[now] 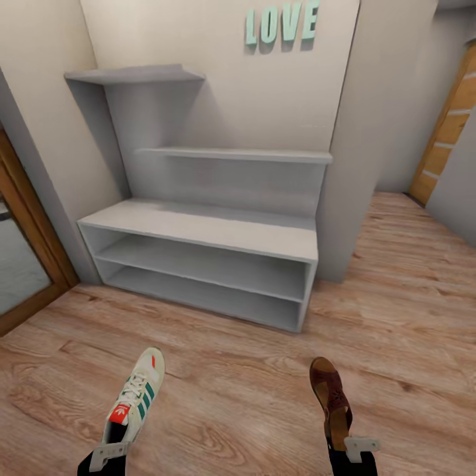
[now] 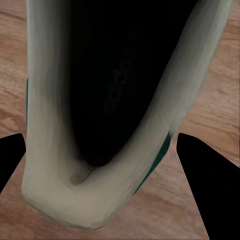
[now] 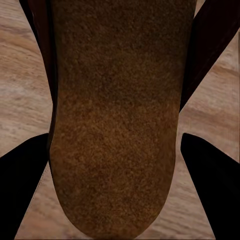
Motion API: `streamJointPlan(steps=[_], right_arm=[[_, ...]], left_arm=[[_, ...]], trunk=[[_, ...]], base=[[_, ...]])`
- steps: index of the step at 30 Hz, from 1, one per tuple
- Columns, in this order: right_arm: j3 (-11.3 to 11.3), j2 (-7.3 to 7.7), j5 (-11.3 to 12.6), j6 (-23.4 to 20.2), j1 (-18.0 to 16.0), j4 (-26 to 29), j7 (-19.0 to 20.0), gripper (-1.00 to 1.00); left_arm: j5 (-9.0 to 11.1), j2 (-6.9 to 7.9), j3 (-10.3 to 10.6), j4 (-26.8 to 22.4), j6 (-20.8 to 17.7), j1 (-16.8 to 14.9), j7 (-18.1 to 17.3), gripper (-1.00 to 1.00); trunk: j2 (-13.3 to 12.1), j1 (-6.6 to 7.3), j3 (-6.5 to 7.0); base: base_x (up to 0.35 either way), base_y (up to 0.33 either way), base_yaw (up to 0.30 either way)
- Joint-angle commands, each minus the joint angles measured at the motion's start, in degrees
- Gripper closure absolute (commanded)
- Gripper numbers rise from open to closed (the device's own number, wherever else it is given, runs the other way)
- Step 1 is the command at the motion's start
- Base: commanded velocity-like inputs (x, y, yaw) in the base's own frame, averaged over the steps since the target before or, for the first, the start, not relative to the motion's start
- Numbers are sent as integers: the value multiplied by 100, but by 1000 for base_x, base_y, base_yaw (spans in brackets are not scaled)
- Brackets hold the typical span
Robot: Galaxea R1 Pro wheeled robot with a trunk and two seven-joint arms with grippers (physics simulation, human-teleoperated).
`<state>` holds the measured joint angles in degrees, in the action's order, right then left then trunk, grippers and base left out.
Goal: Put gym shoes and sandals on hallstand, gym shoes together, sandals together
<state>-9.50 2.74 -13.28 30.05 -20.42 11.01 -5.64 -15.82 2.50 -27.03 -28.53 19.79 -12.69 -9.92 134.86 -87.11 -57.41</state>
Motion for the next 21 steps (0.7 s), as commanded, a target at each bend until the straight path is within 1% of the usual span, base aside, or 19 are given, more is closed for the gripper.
streamJointPlan(steps=[1, 14, 17, 21], right_arm=[[-25, -1, -61, 18, -6, -8, -33, 100], [-25, -1, -61, 18, -6, -9, -33, 100], [-25, -1, -61, 18, -6, -10, -33, 100], [-25, -1, -61, 18, -6, -11, -33, 100]], left_arm=[[-44, -4, -48, 5, 25, -5, -45, 100], [-35, -4, -52, -2, 25, -5, -45, 100], [-35, -4, -50, -3, 25, -5, -45, 100], [-35, -4, -49, -3, 25, -5, -45, 100]], trunk=[[2, 1, -8], [2, 1, -56], [2, 1, -67], [2, 1, -81]], base=[[0, 335, -289], [0, 328, -289], [0, 163, -289], [0, 59, -289]])
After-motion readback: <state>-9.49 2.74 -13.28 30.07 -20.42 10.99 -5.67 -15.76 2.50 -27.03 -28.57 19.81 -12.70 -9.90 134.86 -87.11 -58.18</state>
